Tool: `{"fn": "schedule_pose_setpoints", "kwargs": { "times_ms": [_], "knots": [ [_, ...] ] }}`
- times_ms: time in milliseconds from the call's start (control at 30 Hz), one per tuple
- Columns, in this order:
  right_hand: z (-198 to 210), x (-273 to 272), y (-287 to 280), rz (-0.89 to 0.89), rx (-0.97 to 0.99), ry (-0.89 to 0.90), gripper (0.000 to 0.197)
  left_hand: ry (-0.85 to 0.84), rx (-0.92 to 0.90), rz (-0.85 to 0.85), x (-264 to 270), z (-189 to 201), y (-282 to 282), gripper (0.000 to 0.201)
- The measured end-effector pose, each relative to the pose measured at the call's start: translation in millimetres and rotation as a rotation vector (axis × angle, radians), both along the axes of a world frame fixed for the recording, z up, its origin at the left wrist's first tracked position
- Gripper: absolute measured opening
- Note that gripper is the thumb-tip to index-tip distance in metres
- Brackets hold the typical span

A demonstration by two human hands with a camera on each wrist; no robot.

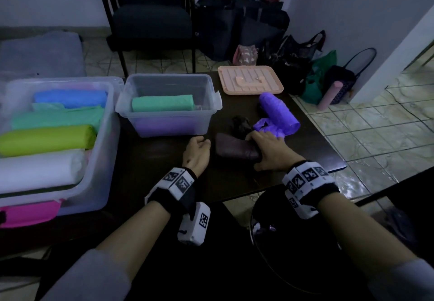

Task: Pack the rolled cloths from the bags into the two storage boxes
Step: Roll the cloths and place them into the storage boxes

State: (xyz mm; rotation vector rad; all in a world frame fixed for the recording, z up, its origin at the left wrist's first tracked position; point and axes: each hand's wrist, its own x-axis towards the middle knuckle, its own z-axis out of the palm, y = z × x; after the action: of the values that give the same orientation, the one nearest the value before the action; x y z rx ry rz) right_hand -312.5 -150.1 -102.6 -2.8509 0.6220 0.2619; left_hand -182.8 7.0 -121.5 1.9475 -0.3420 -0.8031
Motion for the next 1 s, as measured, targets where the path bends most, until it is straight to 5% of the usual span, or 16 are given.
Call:
{"fn": "schedule_pose_setpoints", "kwargs": {
  "times_ms": [200,500,700,833,1000],
  "knots": [
    [3,-3,11,0.067,-0.107,-0.021,0.063,-0.050,0.063,-0.225,6,-2,-18,0.039],
    [-1,-4,17,0.017,-0.301,-0.114,0.067,-0.077,0.083,-0.254,2,4,-17,0.045],
    [-16,1,35,0.122,-0.308,-0.267,0.072,0.321,-0.134,0.016,-1,4,-23,0.041],
    [0,6,24,-0.045,-0.104,-0.515,0.049,0.408,-0.255,0.027,0,20,-28,0.038],
    [29,8,13,-0.589,0.477,-0.978,0.030,0.366,-0.146,0.043,-5,17,-30,0.054]
  ]
}}
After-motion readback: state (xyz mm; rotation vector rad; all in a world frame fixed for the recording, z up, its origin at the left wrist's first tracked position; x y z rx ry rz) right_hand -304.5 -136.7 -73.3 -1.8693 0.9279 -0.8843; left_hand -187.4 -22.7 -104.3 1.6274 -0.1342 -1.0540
